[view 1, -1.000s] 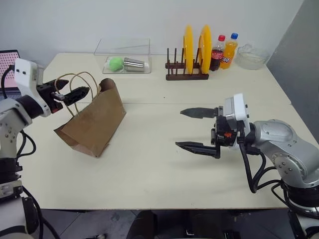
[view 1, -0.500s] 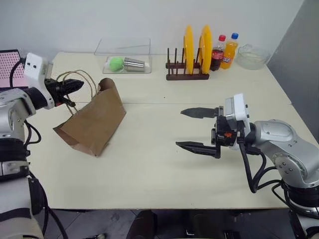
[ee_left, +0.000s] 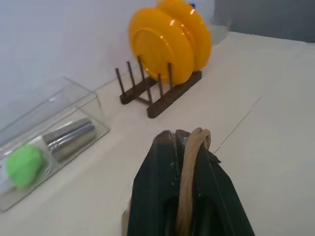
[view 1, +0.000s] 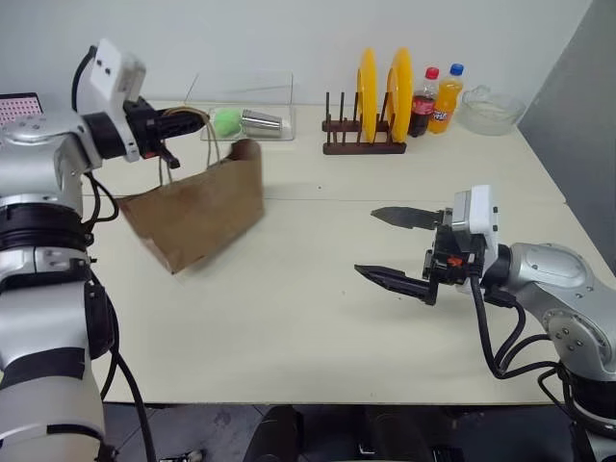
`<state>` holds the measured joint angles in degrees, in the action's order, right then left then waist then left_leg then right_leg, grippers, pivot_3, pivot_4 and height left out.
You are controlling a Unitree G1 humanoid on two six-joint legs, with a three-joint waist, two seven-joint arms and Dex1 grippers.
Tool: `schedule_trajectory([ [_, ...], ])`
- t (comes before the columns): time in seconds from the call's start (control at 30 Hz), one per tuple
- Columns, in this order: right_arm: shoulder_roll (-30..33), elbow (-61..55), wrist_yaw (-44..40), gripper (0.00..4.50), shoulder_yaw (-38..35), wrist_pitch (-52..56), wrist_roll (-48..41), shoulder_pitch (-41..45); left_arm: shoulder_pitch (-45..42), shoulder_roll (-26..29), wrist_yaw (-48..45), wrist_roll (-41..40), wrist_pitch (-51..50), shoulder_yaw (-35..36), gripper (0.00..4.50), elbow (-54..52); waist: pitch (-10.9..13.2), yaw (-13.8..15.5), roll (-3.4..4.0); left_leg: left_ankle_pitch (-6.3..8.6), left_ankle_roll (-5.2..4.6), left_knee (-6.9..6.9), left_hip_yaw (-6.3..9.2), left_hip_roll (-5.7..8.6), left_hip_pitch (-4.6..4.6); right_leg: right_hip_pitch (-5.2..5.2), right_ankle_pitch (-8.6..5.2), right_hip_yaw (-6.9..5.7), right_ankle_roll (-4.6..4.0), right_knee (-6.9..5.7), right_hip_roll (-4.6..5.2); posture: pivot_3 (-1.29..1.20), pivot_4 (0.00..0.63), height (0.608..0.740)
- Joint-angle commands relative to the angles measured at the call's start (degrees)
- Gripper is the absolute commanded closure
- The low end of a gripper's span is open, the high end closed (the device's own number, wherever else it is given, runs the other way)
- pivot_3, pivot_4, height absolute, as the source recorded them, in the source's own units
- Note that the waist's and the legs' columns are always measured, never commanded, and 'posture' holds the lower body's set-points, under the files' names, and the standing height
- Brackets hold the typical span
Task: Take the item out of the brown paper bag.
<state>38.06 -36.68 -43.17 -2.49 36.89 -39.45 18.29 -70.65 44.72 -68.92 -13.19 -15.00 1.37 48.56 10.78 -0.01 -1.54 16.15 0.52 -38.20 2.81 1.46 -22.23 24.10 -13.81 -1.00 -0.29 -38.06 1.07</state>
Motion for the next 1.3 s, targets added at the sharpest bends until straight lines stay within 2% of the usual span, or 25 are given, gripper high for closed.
schedule_trajectory([
  [0.03, 0.4, -4.5, 3.8, 0.00, -2.6, 0.2, 0.3, -2.5, -6.5, -2.2, -2.4, 2.2, 6.1, -0.8, 4.41, 5.4, 0.0, -0.1, -0.01, 0.00, 0.00, 0.00, -0.01, 0.00, -0.04, 0.03, 0.00, 0.00, 0.00, 0.00, 0.00, 0.00, 0.150, 0.740],
  [0.27, -0.1, -10.7, 11.7, 0.00, -5.0, 1.9, 1.2, -11.1, -14.1, -10.2, -3.3, 7.3, 16.8, -2.5, 4.41, 18.3, 0.0, -0.2, -0.02, 0.00, -0.01, -0.20, -0.03, 0.00, -0.30, 0.15, 0.00, -0.04, 0.01, -0.04, 0.00, 0.00, 0.150, 0.740],
  [0.53, -1.9, -16.7, 19.2, 0.00, -5.2, 1.0, 5.6, -19.8, -18.7, -17.6, -0.9, 10.4, 23.8, -1.7, 4.41, 24.7, 0.0, -0.2, -0.05, 0.02, -0.05, -0.61, 0.00, -0.03, -0.51, 0.16, -0.13, -0.14, 0.31, -0.11, -0.02, 0.00, 0.150, 0.740],
  [0.73, -3.3, -20.1, 22.3, 0.00, -5.1, 1.6, 6.5, -23.0, -20.9, -20.3, 0.5, 12.7, 26.0, -1.8, 4.41, 26.4, 0.0, -0.2, -0.07, -0.01, -0.10, -0.69, 0.01, -0.03, -0.48, 0.13, -0.13, -0.15, 0.37, -0.23, -0.03, 0.00, 0.150, 0.740],
  [0.97, -4.1, -22.3, 24.6, 0.00, -4.2, 1.7, 7.4, -24.8, -19.3, -22.9, 4.9, 18.8, 32.4, -4.3, 4.41, 27.6, 0.1, -0.3, -0.09, -0.02, -0.10, -0.73, -0.07, -0.01, -0.30, 0.14, -0.14, -0.04, 0.38, -0.55, -0.03, 0.00, 0.150, 0.740],
  [1.3, -4.0, -23.3, 26.8, 0.00, -2.1, 1.4, 8.4, -25.3, -18.4, -23.7, 9.0, 24.6, 38.0, -6.3, 4.41, 28.3, 0.1, -0.3, -0.10, -0.02, -0.10, -0.73, -0.13, -0.01, -0.23, 0.13, -0.14, 0.03, 0.38, -0.65, -0.03, 0.00, 0.150, 0.740],
])
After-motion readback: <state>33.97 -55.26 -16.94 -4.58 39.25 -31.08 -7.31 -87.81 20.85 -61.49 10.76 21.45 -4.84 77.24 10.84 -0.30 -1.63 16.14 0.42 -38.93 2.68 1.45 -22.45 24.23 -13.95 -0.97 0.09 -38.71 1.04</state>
